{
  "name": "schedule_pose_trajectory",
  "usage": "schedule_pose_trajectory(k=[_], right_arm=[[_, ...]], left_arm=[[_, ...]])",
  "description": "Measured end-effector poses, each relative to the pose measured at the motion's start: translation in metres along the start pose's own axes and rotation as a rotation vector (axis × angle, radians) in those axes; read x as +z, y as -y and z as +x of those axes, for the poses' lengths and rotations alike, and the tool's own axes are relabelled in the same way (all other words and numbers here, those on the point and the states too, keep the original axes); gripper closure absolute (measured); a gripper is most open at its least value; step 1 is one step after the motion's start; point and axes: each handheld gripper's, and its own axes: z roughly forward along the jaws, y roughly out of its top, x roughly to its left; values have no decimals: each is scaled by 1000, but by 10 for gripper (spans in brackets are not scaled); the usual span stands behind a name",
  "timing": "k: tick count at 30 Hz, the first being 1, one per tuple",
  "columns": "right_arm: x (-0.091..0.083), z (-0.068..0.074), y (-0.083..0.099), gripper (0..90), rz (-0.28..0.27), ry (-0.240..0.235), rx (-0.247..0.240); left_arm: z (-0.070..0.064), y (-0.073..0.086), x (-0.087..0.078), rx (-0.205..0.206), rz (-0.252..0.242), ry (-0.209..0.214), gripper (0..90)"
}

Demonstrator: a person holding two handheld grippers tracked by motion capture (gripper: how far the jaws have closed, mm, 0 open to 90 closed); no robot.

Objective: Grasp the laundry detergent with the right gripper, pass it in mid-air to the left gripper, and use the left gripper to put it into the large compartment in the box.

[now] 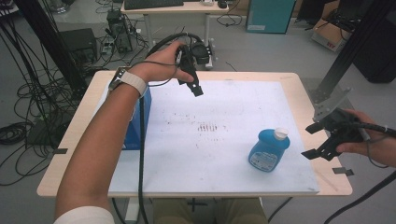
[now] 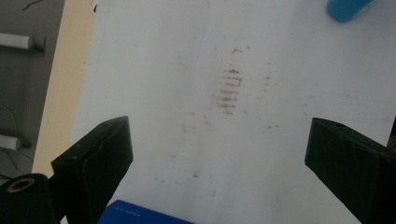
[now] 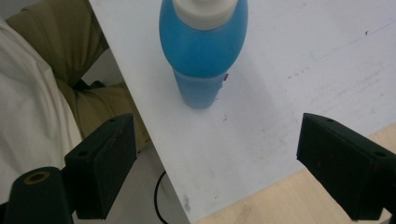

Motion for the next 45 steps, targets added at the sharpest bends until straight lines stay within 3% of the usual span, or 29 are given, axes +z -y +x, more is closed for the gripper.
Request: schedule_pose_trajectory(k=[3, 6, 9, 21, 28, 31, 45], right_arm=[[1, -1, 0, 104, -3, -1, -11], [4, -1, 1, 96, -24, -18, 44], [7, 1, 3, 51, -44, -2, 65], [14, 5, 6, 38, -59, -14, 67], [18, 8, 8, 40, -65, -7, 78], [19, 9, 10, 39, -73, 21, 65], [24, 13, 14, 40, -98, 30, 81]], left_arm=[[0, 0, 0, 1, 3, 3, 82], [0, 2, 1, -2, -1, 6, 83], [0, 3, 3, -5, -4, 4, 83], [1, 5, 3, -7, -9, 5, 82], [2, 5, 3, -6, -5, 4, 80], [1, 5, 3, -8, -7, 3, 80], [0, 4, 4, -7, -9, 3, 79]])
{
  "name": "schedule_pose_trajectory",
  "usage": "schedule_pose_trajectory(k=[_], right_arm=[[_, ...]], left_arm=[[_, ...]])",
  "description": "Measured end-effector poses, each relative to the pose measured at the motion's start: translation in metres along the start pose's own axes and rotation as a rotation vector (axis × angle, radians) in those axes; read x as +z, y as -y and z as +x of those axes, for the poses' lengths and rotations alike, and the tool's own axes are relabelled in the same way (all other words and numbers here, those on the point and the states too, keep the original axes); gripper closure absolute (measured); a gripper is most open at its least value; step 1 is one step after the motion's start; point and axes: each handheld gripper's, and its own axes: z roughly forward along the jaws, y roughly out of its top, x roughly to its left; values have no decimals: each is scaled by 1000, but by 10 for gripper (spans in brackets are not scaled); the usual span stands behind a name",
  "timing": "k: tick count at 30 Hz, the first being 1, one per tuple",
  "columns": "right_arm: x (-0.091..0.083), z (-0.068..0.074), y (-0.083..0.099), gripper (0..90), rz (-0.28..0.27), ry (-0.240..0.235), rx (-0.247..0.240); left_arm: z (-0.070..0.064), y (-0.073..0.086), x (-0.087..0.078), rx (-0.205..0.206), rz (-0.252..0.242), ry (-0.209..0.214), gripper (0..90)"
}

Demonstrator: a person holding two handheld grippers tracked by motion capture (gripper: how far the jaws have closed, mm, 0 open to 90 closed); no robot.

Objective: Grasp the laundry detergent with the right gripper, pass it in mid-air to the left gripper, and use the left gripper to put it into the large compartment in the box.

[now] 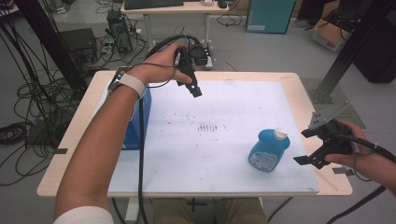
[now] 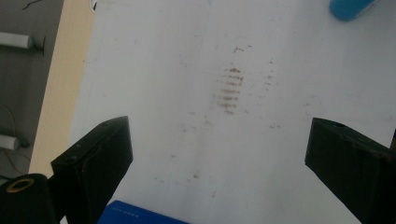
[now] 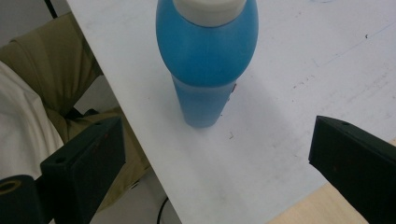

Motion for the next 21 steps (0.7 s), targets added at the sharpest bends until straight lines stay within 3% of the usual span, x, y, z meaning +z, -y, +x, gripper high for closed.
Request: schedule_pose_trajectory(k=[9, 21], right_arm=[[3, 3, 3, 41, -10, -1, 10], [9, 5, 9, 49, -70, 2, 10]], left_arm=[[0, -2, 1, 13, 6, 0, 79], [0, -1, 1, 2, 4, 2, 78]])
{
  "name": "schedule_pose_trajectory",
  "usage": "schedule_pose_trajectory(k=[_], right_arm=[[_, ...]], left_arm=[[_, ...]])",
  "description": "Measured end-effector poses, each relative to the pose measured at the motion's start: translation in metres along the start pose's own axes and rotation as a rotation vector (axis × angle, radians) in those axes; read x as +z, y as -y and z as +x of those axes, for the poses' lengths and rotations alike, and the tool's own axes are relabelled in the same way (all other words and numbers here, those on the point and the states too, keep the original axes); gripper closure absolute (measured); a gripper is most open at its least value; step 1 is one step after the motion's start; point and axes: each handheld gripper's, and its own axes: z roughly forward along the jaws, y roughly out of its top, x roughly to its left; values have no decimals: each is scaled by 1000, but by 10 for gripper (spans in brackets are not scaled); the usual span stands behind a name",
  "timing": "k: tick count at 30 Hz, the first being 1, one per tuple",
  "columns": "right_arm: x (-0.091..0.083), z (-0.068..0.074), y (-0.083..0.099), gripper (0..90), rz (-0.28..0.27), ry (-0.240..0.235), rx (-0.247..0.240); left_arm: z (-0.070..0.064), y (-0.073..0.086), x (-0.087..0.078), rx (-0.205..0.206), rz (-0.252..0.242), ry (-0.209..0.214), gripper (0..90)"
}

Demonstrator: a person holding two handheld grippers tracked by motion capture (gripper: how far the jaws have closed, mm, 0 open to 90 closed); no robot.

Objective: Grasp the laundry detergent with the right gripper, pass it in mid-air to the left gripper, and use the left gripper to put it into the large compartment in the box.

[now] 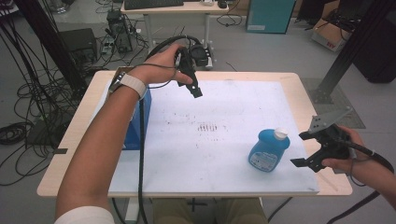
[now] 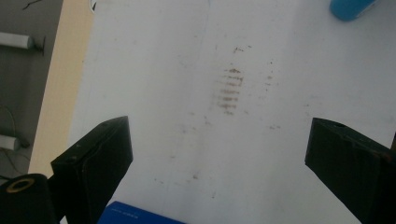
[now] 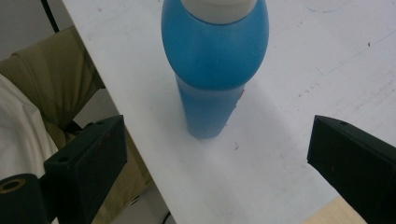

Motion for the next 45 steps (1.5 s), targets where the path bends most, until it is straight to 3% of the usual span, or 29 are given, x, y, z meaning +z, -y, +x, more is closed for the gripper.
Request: schedule_pose_trajectory(k=[28, 45], right_arm=[[10, 2, 12, 51, -88, -3, 6], [16, 4, 21, 63, -157, 7, 37]], left_arm=[[-3, 0, 3, -3, -1, -2, 78], [-3, 0, 5, -5, -1, 0, 78]])
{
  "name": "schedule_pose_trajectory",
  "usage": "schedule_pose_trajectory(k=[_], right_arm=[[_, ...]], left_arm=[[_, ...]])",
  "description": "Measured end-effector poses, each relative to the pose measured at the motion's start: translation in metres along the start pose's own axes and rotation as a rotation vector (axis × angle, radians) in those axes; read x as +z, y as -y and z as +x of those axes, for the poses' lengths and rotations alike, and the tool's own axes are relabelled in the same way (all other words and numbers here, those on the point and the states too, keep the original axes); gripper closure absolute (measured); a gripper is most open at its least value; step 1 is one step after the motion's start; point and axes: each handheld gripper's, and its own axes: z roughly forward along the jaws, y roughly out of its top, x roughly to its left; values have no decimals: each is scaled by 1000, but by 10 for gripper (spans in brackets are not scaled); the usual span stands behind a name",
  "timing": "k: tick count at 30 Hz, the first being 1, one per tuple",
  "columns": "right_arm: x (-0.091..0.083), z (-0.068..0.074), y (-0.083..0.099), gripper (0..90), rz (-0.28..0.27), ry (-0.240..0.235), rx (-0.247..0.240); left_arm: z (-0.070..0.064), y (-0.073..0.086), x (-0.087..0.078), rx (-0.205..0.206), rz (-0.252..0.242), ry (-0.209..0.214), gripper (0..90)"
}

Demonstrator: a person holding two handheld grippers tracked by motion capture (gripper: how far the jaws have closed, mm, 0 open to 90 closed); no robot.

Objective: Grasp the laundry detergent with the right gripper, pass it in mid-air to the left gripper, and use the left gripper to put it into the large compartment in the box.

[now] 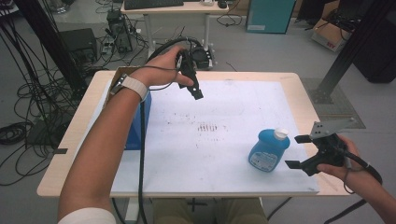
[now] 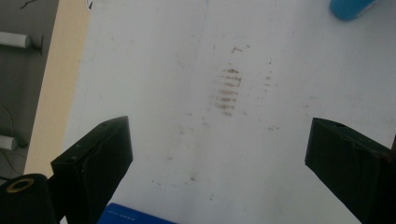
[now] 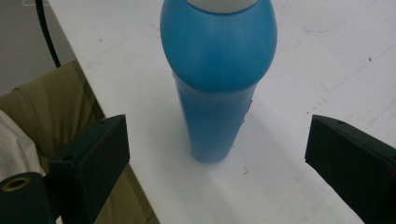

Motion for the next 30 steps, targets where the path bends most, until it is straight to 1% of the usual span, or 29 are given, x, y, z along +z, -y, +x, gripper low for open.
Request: schedule_pose_trajectory(k=[7, 13, 18, 19, 21, 22, 30], right_arm=[[1, 1, 2, 62, 1, -3, -3], [2, 1, 3, 63, -15, 4, 2], [1, 1, 3, 63, -13, 3, 1], [1, 0, 3, 62, -13, 3, 2], [0, 0, 4, 63, -16, 3, 3], [0, 0, 4, 63, -14, 3, 4], [1, 0, 5, 62, -17, 2, 5]], left_arm=[[0, 1, -1, 1, 4, 0, 78], [0, 1, -1, 1, 4, 0, 78], [0, 0, 0, 1, -3, -8, 78], [0, 0, 0, 2, 1, -2, 79], [0, 0, 0, 5, 4, -5, 79], [0, 0, 0, 1, -1, -8, 78], [-1, -1, 1, 1, -2, -8, 78]])
